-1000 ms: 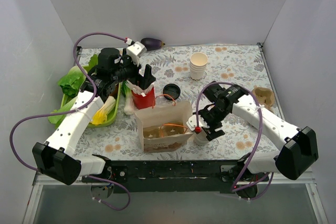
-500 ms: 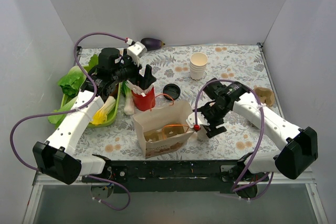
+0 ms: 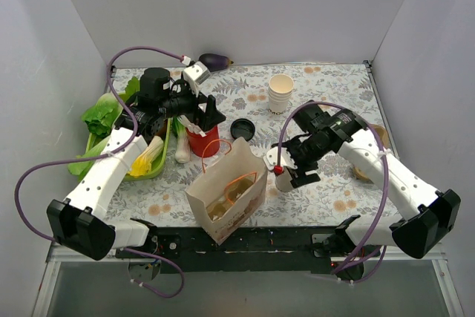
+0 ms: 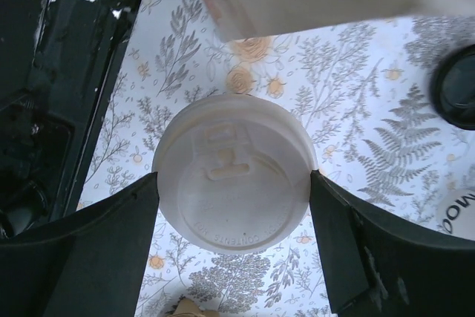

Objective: Pack the takeout coffee

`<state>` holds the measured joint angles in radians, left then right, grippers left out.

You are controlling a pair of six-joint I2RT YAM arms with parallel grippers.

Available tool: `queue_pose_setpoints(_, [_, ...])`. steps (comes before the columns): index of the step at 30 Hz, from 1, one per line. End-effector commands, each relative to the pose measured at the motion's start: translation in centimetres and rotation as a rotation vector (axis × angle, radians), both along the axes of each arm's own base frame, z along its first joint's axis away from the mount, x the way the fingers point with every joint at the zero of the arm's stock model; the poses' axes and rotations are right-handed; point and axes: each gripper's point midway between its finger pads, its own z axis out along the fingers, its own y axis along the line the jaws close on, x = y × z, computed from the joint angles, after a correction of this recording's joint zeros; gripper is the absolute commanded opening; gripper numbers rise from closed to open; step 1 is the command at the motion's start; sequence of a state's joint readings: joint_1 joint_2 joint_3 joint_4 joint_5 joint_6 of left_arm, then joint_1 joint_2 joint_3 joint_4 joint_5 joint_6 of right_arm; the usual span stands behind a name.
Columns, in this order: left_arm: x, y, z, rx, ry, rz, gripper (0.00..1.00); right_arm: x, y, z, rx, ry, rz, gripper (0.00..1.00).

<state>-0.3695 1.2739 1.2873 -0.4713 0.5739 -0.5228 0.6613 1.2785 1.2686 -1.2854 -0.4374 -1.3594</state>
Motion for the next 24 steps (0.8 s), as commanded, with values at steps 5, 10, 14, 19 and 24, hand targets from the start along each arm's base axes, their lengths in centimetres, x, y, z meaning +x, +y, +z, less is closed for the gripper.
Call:
queue_pose_setpoints(5, [-1.7, -0.3, 2.2, -0.035, 0.018, -0.048, 0.94, 1.9, 0.7, 5.2, 0.109, -0.018, -0.178, 0.63])
queue_pose_setpoints(10, [-6.1, 0.3, 2.7, -0.042, 0.053, -0.116, 0.94, 5.1, 0.1, 7.5, 0.194, 0.009, -0.385, 0.61])
queue_pose_setpoints(14, [-9.1, 0.7, 1.3, -0.021, 0.107, -0.196, 0.94, 8.8, -0.8, 10.5, 0.3, 0.016, -0.588, 0.59])
queue_pose_setpoints(19, [-11.6, 1.4, -0.1, 0.047, 0.113, -0.286, 0.93, 11.6, -0.9, 13.1, 0.395, 0.027, -0.732, 0.57])
queue_pose_setpoints(24, [-11.1, 4.1, -0.6, 0.159, 0.066, -0.137, 0.92, 12.2, -0.9, 14.3, 0.437, 0.008, -0.77, 0.57])
